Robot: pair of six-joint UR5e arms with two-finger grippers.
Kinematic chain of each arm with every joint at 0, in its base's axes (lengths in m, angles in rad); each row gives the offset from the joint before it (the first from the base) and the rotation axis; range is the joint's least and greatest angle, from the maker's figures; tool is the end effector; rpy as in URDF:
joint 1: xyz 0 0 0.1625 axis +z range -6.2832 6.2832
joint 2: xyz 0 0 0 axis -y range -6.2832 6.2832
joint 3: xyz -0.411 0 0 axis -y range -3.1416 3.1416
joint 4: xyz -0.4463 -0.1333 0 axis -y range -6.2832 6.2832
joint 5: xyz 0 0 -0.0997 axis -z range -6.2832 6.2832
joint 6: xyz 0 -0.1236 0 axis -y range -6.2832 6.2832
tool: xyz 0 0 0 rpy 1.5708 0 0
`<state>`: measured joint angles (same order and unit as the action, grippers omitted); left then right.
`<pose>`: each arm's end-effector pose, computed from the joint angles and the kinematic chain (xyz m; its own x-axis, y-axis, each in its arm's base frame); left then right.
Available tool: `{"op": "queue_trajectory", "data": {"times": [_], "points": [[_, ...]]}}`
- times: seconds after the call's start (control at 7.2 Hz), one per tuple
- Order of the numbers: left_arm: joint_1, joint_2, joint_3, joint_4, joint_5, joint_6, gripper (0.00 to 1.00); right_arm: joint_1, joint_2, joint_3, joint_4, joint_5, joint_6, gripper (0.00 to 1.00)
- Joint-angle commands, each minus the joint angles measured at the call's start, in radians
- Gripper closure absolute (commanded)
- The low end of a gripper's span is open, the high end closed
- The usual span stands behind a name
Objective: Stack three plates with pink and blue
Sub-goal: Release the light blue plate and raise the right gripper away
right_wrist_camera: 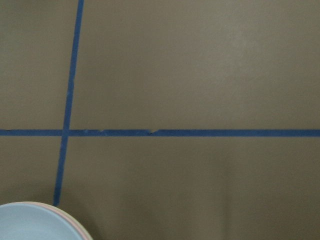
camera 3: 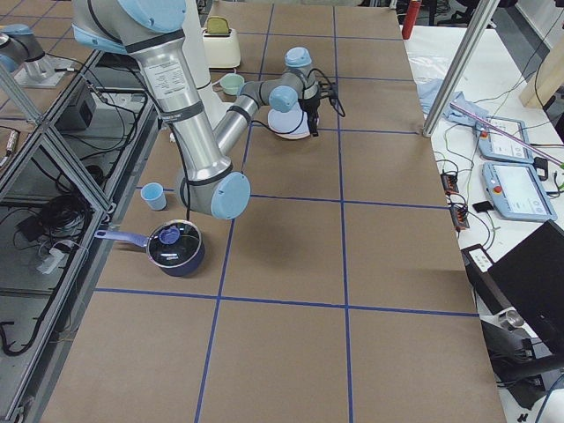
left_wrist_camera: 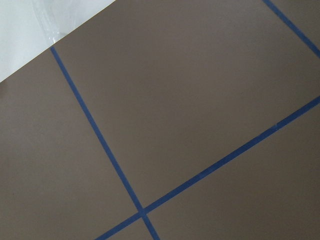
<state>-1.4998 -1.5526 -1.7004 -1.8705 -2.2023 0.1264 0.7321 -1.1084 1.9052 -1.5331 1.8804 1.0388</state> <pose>-0.0199 -0.5702 0.5754 0.7739 0.4055 -0.4865 -0.1639 0.8702 0.4647 -0.4191 -0.5053 0.2164 0.6682 -0.0490 0.7423 -0.1506 0.9683 0.1995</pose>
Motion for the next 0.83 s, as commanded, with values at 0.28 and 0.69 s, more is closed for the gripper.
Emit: {"op": "queue_trajectory", "data": {"times": [0.28,0.69], "points": [[-0.056,0.045,0.037,0.292,-0.005,0.002,0.00,0.474,-0.227,-0.090,-0.071,0.362,-0.797,0.00],[-0.054,0.045,0.028,0.340,-0.161,-0.005,0.00,0.677,-0.417,-0.199,-0.078,0.413,-1.196,0.00]]}}
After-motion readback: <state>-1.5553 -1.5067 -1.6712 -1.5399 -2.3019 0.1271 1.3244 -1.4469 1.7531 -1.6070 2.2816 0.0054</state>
